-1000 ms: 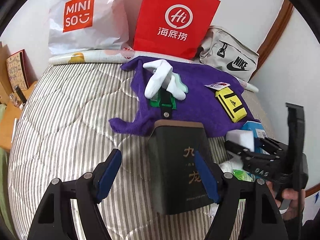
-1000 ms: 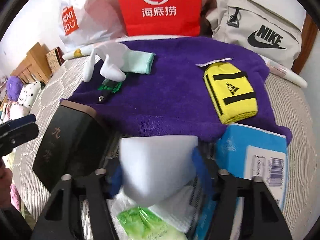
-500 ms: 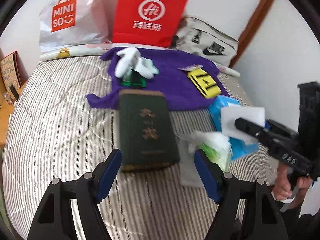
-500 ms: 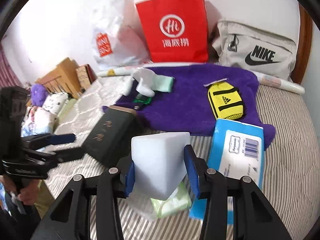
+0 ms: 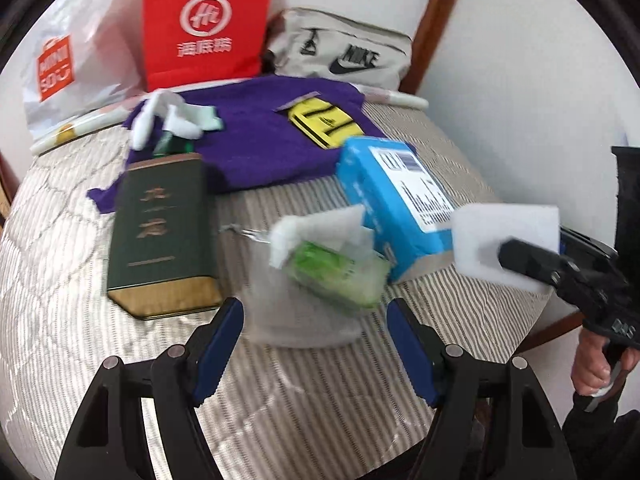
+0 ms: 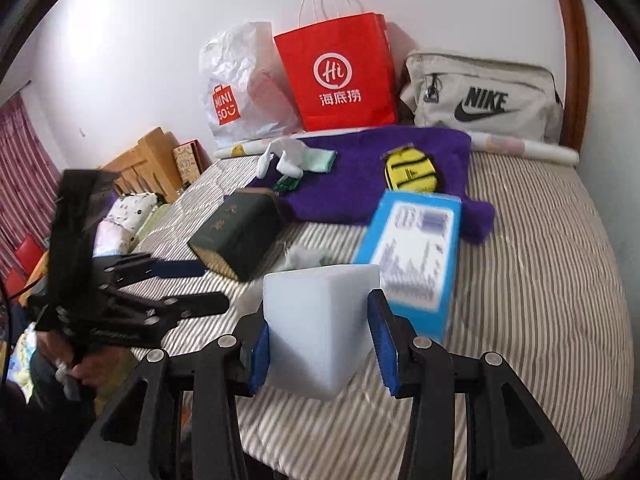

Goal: Organize soft objects
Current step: 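Grasp the white foam block with the right gripper while the left gripper reaches toward the tissues, then grasp a white tissue sheet with the left gripper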

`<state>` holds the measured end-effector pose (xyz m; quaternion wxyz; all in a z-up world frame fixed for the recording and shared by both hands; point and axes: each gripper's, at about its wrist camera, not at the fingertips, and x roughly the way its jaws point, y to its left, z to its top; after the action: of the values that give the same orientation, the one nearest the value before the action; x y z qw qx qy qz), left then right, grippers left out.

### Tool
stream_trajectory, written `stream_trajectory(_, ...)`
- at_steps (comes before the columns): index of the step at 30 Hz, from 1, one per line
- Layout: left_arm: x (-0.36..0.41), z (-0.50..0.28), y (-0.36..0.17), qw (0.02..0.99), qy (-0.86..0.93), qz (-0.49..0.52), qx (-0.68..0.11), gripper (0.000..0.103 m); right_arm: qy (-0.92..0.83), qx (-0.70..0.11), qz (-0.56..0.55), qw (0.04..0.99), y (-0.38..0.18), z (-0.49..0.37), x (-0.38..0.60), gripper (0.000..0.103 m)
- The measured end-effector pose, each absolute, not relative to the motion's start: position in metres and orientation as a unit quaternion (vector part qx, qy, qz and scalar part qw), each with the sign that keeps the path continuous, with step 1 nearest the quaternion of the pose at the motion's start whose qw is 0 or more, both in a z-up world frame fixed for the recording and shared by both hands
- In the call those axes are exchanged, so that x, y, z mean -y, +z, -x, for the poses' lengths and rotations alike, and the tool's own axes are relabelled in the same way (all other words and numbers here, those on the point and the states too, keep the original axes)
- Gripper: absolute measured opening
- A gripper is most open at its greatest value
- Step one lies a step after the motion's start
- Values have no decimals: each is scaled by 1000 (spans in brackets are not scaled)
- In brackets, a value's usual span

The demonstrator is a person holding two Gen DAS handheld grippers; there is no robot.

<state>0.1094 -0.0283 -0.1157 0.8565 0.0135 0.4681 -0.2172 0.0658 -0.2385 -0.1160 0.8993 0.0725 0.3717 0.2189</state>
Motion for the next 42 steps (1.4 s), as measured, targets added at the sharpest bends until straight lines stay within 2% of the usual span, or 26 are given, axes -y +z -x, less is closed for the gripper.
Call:
stream_trajectory(13, 72, -155, -123, 876, -196, -94, -430, 73, 210, -406, -97, 884, -165, -53, 275, 44)
stream_trajectory(19, 94, -172, -145, 856, -222, -123, -451, 72, 201, -422, -99, 879, -180, -59, 282, 44)
stream_trajectory(20, 97, -173, -150, 854, -216, -134, -453, 69, 200, -423, -100, 878, -181, -60, 282, 44)
stream_trajectory(22, 99, -174, -155, 858, -198, -140, -452, 45, 199, -423, -98, 878, -182, -60, 281, 44)
stream_trajectory(23, 97, -175, -155, 860, -191, -139, -451, 39, 199, -421, -95, 880, -182, -59, 280, 44)
stream_trajectory(25, 90, -175, -153, 867, -187, -119, -447, 20, 199, -420, -93, 880, -181, -58, 280, 44)
stream_trajectory(27, 80, -173, -147, 870, -196, -94, -442, 9, 201, -419, -96, 880, -180, -58, 278, 44)
stream_trajectory(37, 45, -137, -97, 897, -193, -58, -394, 7, 210, -384, -80, 895, -179, -54, 250, 44)
stream_trajectory(42, 11, -104, -92, 902, -183, -37, -390, 7, 193, -379, -66, 902, -188, -46, 248, 44)
